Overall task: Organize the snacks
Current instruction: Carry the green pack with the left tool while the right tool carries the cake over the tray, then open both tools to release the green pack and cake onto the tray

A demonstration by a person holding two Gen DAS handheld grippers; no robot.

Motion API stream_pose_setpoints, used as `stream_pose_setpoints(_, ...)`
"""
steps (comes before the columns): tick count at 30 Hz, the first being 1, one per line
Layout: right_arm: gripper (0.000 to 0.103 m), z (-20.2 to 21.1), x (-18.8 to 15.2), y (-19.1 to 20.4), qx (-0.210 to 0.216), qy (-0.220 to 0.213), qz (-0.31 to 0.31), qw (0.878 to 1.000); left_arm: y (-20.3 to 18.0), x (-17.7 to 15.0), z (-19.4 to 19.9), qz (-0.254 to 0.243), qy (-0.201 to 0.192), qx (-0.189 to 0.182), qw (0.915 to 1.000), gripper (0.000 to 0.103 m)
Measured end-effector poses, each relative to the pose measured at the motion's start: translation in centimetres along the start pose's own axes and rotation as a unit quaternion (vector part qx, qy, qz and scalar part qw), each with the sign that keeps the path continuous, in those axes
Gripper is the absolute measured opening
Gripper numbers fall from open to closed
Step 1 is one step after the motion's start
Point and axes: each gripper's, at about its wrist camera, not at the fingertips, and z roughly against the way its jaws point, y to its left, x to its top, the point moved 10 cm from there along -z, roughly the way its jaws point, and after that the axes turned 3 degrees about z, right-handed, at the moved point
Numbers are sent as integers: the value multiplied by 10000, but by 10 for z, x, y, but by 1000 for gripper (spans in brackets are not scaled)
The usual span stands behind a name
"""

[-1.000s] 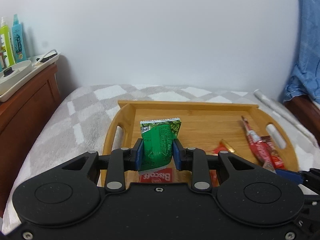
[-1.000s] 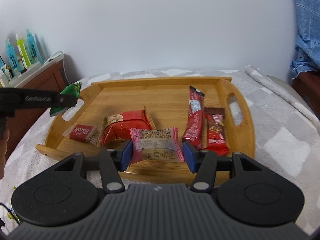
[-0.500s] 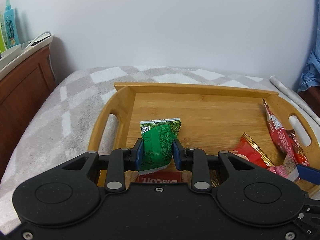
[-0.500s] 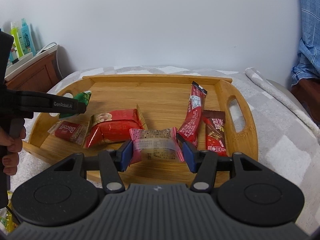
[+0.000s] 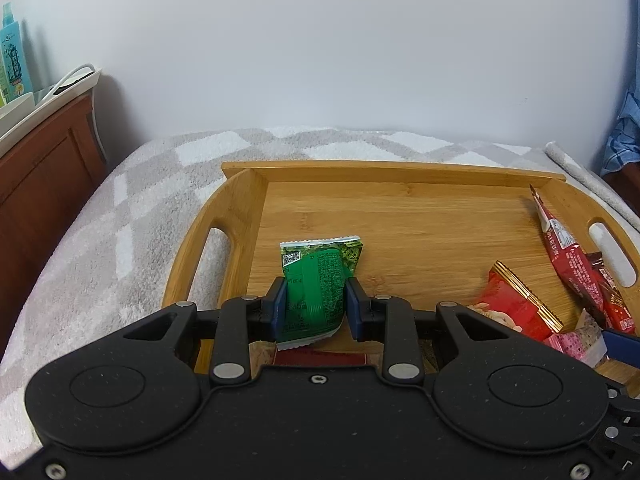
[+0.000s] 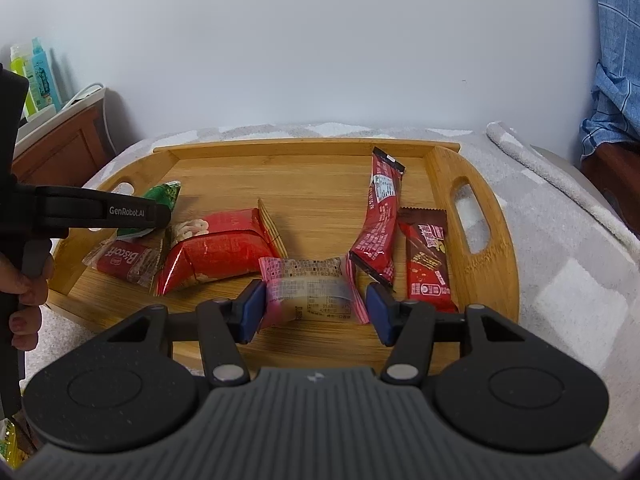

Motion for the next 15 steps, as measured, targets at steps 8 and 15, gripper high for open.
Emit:
stream_pose_setpoints(8, 59, 0, 0, 0, 16, -53, -33, 10000, -1, -2, -1, -59, -35, 73, 9999, 30)
stream_pose_setpoints(15, 70, 7, 5, 1, 35, -237, 27, 9997, -1, -2, 1, -42, 20, 151, 9999, 47)
